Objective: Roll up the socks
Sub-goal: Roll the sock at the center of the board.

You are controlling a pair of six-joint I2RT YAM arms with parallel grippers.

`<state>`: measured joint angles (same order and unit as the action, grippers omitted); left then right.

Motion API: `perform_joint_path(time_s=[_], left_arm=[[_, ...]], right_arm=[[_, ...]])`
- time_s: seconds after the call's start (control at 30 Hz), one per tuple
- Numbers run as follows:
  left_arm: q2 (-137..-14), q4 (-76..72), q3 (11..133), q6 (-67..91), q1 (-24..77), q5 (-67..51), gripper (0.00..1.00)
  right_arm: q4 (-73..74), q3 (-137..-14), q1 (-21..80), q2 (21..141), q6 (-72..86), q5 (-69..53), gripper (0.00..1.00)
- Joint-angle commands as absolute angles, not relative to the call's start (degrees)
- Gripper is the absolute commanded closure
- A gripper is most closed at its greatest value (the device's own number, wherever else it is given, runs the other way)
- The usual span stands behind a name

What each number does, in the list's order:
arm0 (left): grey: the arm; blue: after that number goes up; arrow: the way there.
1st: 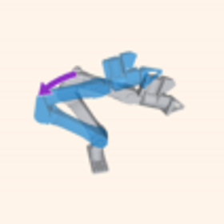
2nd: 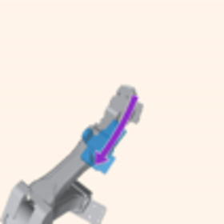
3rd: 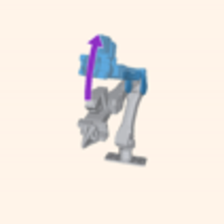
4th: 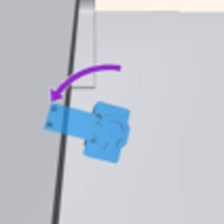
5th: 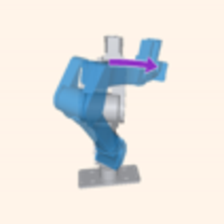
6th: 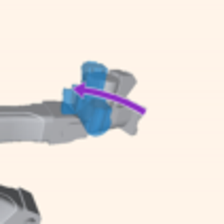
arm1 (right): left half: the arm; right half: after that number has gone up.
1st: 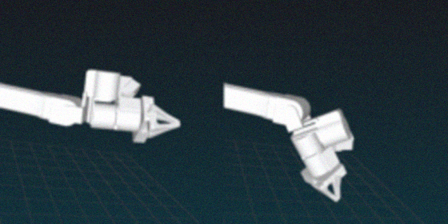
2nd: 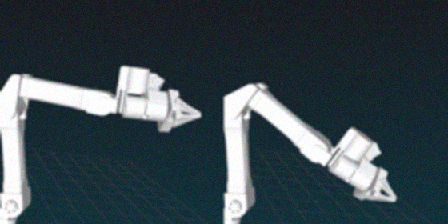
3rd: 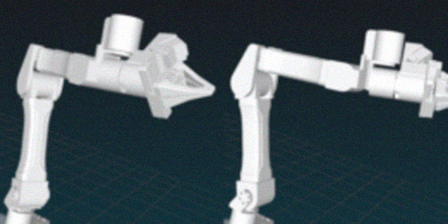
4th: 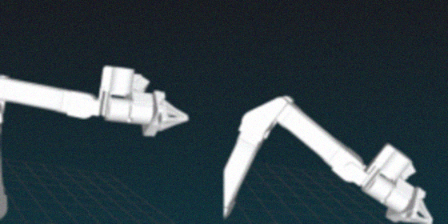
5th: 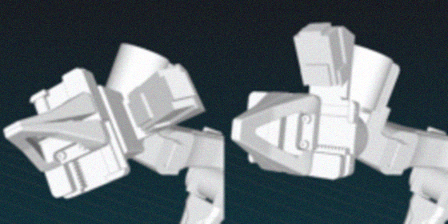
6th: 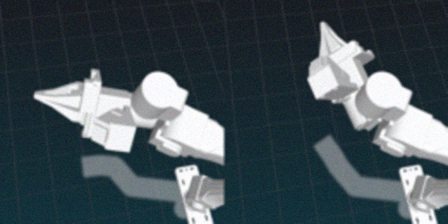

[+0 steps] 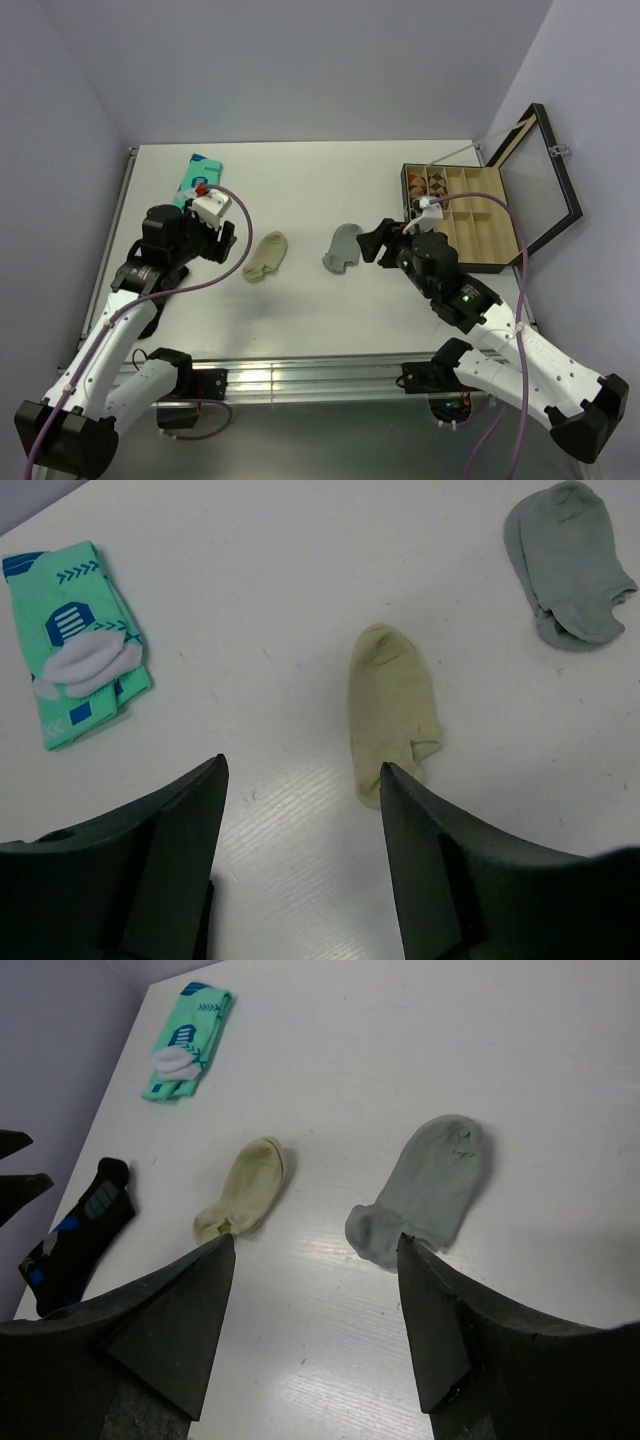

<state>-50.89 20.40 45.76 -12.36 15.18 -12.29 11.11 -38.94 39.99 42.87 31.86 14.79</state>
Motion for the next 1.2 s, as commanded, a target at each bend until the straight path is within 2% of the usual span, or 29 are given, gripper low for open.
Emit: perform_joint_path(time_s=[0.0,0.37,0.53,0.63,0.87,1.17], left_arm=[[-49.92,19.16,45.7,-12.04,15.12,-14.41,0.32],[-50.35,23.99,44.21,-24.85,15.2,-19.06,0.28],[-53.78,27.24,42.37,-32.49,17.83,-18.64,0.34],[-53.88,27.25,38.68,-37.5,21.34,-16.35,0.35],[-55.45,19.63,31.21,-42.19,27.15,-16.17,0.36],[-61.7,9.5,28.04,-46.93,27.33,-15.03,0.37]], right_arm=[[9.05,-39.2,40.34,41.66,31.11,16.61,0.27],[10.11,-38.41,40.34,42.19,31.2,17.58,0.26],[9.93,-38.23,40.25,44.03,31.81,17.93,0.26],[9.06,-37.88,40.34,44.82,32.25,17.67,0.26],[7.56,-35.95,40.34,45.18,33.92,17.75,0.26],[6.59,-34.02,40.25,44.56,35.59,18.28,0.26]])
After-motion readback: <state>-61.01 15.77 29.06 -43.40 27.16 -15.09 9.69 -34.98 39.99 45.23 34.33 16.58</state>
